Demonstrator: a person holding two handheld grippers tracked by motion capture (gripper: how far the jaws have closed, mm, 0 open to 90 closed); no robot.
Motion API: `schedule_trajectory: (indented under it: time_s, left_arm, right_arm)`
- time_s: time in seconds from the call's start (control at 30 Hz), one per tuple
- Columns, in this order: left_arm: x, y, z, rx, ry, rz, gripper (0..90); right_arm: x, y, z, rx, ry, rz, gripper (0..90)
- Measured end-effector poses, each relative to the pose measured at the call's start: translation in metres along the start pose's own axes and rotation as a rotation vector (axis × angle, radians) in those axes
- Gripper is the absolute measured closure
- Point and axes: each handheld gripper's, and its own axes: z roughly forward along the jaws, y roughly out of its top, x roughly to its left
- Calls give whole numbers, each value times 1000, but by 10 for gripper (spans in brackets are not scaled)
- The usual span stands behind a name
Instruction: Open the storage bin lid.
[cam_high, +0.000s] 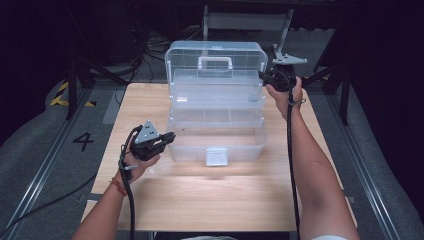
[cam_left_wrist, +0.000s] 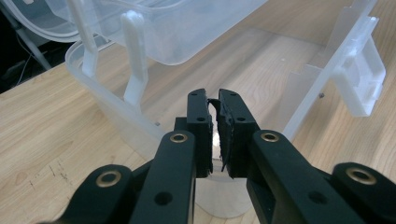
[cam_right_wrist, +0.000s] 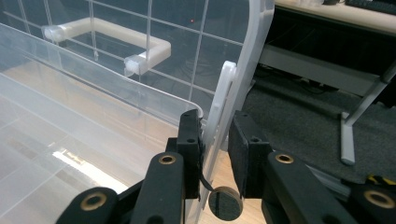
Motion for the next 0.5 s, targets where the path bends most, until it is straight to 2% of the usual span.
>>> schedule_trajectory:
  time_s: [0.1,0.5]
  left_arm:
    - [1,0,-1,0,4,5,834]
    - [1,0,1,4,0,13,834]
  right_arm:
    - [3,2,2,10,-17,-14,755]
    - [-4,5,8,27,13,17,753]
